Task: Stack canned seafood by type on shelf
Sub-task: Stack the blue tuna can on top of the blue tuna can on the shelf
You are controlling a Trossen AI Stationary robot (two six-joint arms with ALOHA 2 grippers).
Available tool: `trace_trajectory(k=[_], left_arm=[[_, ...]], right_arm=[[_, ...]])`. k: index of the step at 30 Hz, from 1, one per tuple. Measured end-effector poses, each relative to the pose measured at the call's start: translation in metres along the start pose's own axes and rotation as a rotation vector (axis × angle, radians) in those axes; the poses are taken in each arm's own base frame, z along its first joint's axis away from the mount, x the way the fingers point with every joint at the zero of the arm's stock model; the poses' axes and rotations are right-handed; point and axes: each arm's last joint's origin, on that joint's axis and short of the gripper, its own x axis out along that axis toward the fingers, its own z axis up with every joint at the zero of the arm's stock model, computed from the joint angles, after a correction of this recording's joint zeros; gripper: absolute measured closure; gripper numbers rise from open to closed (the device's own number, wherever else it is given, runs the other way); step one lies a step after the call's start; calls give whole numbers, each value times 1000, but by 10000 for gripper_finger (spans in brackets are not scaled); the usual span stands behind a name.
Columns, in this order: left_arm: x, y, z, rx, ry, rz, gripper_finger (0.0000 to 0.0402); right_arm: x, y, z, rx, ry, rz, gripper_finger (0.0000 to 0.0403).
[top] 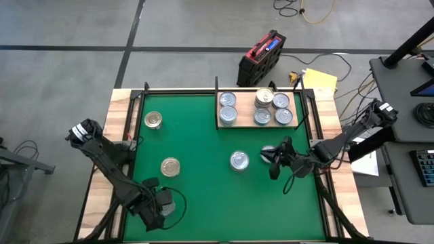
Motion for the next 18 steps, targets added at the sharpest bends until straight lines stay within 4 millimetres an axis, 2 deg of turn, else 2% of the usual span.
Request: trace_trajectory(k=[6, 12, 18], left_arm=[[10, -9, -11, 77, 1, 11, 400], [23, -8, -16, 105, -45, 86, 400], [28, -3, -17, 110, -71, 124, 400]], right_arm=[[-6, 19, 14, 18, -20, 55, 390], [-19, 37, 29, 41, -36, 130, 390], [-23, 41, 32, 33, -25, 144, 390]])
